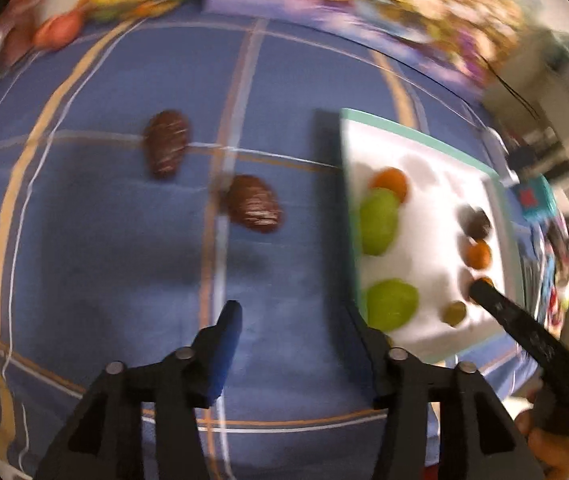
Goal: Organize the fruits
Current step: 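Withdraw both tools from the tray toward the two brown dates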
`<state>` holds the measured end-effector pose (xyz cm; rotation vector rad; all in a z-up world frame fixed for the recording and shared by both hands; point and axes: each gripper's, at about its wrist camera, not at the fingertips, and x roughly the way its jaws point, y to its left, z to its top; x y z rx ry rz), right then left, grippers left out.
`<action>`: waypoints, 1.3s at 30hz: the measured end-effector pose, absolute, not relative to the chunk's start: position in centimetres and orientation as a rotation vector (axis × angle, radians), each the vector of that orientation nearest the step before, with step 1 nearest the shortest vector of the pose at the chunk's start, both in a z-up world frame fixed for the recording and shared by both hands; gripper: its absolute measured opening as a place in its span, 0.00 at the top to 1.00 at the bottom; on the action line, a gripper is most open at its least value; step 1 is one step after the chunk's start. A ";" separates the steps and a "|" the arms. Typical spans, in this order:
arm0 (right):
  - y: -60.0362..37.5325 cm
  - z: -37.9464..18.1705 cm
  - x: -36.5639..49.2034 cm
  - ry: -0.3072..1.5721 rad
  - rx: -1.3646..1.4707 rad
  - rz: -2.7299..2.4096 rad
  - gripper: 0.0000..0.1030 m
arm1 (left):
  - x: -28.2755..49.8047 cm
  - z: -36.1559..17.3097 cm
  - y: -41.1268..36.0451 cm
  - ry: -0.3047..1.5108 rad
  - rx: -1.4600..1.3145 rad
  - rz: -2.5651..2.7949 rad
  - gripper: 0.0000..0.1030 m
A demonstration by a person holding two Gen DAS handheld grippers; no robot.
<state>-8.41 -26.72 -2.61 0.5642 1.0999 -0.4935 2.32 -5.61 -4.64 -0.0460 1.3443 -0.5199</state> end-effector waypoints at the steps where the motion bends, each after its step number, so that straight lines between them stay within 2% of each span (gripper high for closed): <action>1: -26.6 -2.6 -8.3 1.102 0.554 -0.493 0.57 | 2.7 -4.8 -5.0 1.351 -0.071 -0.498 0.38; 2: -26.5 -2.6 -8.2 1.102 0.547 -0.491 0.54 | 3.0 -4.9 -4.4 1.352 -0.094 -0.470 0.27; 5: -26.0 -2.5 -7.9 1.104 0.517 -0.481 0.48 | 3.5 -4.9 -2.8 1.341 -0.135 -0.402 0.09; 7: -25.7 -2.4 -7.7 1.105 0.496 -0.479 0.36 | 3.8 -5.0 -1.8 1.334 -0.162 -0.371 0.06; 9: -25.5 -2.3 -7.7 1.101 0.483 -0.477 0.35 | 4.0 -5.0 -1.2 1.328 -0.178 -0.346 0.01; 11: -25.4 -2.2 -7.6 1.098 0.476 -0.479 0.33 | 4.2 -4.9 -0.5 1.319 -0.190 -0.326 0.00; 13: -25.3 -2.2 -7.6 1.095 0.468 -0.483 0.17 | 4.4 -4.8 0.0 1.311 -0.195 -0.311 0.00; 14: -25.3 -2.2 -7.6 1.093 0.464 -0.484 0.15 | 4.7 -4.8 0.1 1.307 -0.195 -0.303 0.00; 18: -25.1 -2.0 -7.5 1.070 0.447 -0.480 0.15 | 5.0 -4.3 0.7 1.278 -0.185 -0.275 0.00; 22: -24.9 -1.6 -7.4 1.040 0.415 -0.509 0.06 | 5.5 -4.0 1.2 1.254 -0.185 -0.256 0.00; 39: -22.7 0.2 -3.9 0.944 0.339 -0.408 0.05 | 8.6 -1.9 3.4 1.122 -0.193 -0.237 0.00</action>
